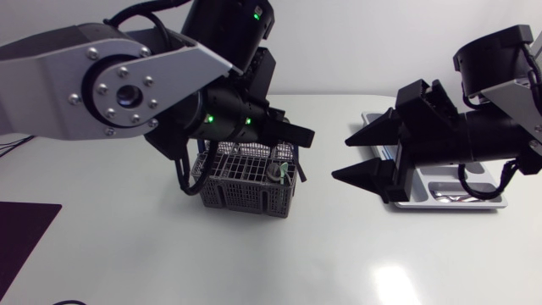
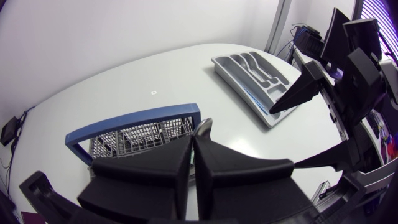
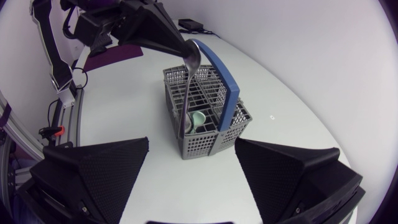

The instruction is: Unload the cutlery basket into the drawer organizer.

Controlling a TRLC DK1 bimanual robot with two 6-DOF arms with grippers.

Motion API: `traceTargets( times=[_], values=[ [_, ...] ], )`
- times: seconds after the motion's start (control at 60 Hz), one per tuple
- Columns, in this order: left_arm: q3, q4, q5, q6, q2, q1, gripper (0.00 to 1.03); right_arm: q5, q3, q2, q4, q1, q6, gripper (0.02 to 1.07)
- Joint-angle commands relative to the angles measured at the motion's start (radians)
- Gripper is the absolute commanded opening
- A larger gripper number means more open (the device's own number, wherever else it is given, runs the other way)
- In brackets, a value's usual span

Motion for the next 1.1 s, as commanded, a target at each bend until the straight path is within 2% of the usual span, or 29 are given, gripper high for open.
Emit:
traceTargets(
  times=[0.0, 0.417, 0.717, 1.083],
  values=[
    [0.043, -0.002, 0.006, -0.058, 0.023, -0.012, 0.04, 0.007, 0.033, 0.04, 0.021, 0.031, 0.072, 0.99],
    [0.072, -0.008, 0.006, -0.138, 0.058, -0.028, 0.04, 0.068, 0.102, 0.165, 0.092, 0.123, 0.176, 0.92],
    [0.081, -0.017, 0.018, -0.158, 0.057, -0.029, 0.04, 0.079, 0.145, 0.243, 0.124, 0.131, 0.214, 0.61],
    [0.089, -0.022, 0.029, -0.161, 0.054, -0.034, 0.04, 0.079, 0.149, 0.255, 0.132, 0.137, 0.219, 0.28]
  ],
)
